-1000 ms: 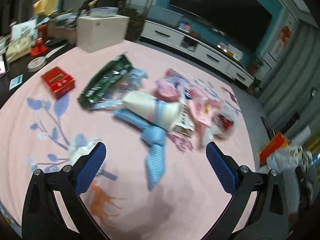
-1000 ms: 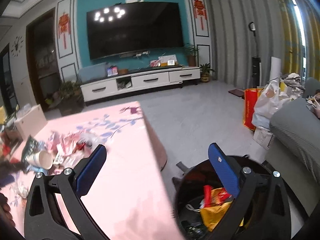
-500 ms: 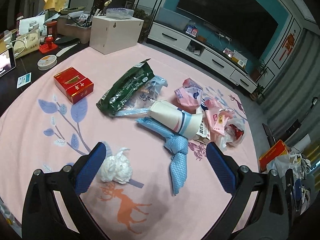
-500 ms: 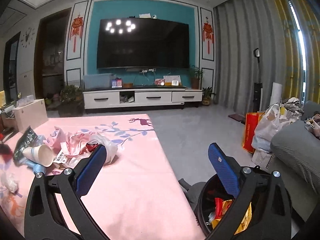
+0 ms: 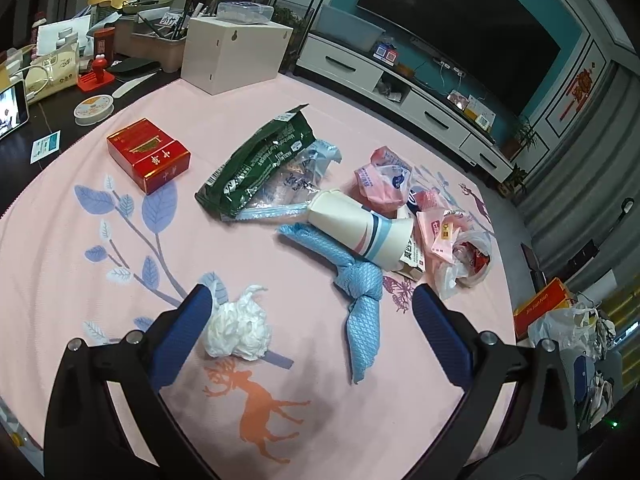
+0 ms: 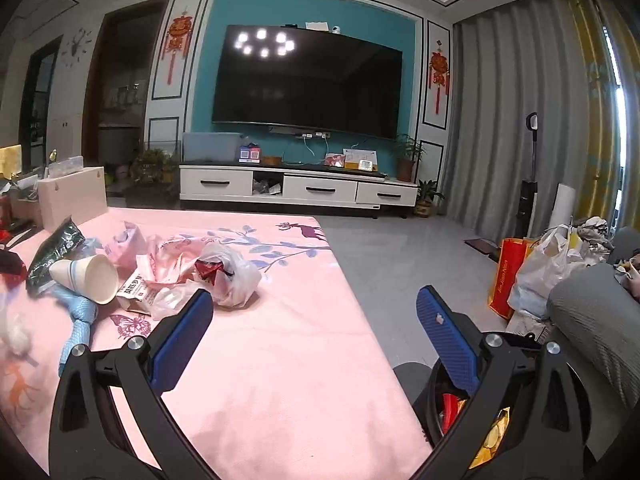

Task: Collect trash
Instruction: 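Move both grippers back over the cluttered table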

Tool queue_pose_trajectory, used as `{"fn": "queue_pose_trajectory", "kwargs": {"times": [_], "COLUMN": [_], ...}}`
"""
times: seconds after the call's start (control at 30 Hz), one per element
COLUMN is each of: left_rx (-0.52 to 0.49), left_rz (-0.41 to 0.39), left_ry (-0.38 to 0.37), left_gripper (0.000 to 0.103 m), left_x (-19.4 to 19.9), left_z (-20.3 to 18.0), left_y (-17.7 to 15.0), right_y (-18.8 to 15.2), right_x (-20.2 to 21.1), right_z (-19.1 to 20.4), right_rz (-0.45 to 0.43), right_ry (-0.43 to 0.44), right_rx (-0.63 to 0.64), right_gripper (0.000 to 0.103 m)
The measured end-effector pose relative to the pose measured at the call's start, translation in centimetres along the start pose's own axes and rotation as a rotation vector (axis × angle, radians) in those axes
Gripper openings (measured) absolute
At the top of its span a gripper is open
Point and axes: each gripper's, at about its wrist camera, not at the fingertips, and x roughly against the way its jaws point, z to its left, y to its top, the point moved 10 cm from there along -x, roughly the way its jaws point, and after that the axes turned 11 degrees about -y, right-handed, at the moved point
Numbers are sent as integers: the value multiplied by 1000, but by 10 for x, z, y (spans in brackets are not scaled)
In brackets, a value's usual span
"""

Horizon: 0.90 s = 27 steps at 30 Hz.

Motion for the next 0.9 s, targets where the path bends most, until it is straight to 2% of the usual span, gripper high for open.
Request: {"fn": "queue_pose_trajectory", "kwargs": {"times": [0.2, 0.33, 0.47, 0.73, 0.83, 0.9], "left_rx": [-8, 37, 34, -29, -23, 2], "left_rz": [59, 86, 103, 106, 97, 60], "left_ry": [41, 10, -6, 38, 58, 35], "left_gripper": [100, 100, 100, 94, 89, 89], "left_x": [-15, -24, -31, -37, -34, -23], "left_z": [4, 5, 3, 0, 5, 6], "left_y": [-11, -18, -22, -26, -22, -16], "right_y": [-2, -9, -11, -16, -16, -17], "right_x": [0, -6, -7, -8, -8, -8], "right_z": [-2, -1, -1, 2, 1, 1], "right_rz": [12, 71, 84, 112, 115, 115], "right_ry": [-16, 13, 34, 48, 51, 51], "right_rx": [-7, -27, -42, -38, -36, -37], "right_gripper": [99, 99, 99, 99, 99, 99]}}
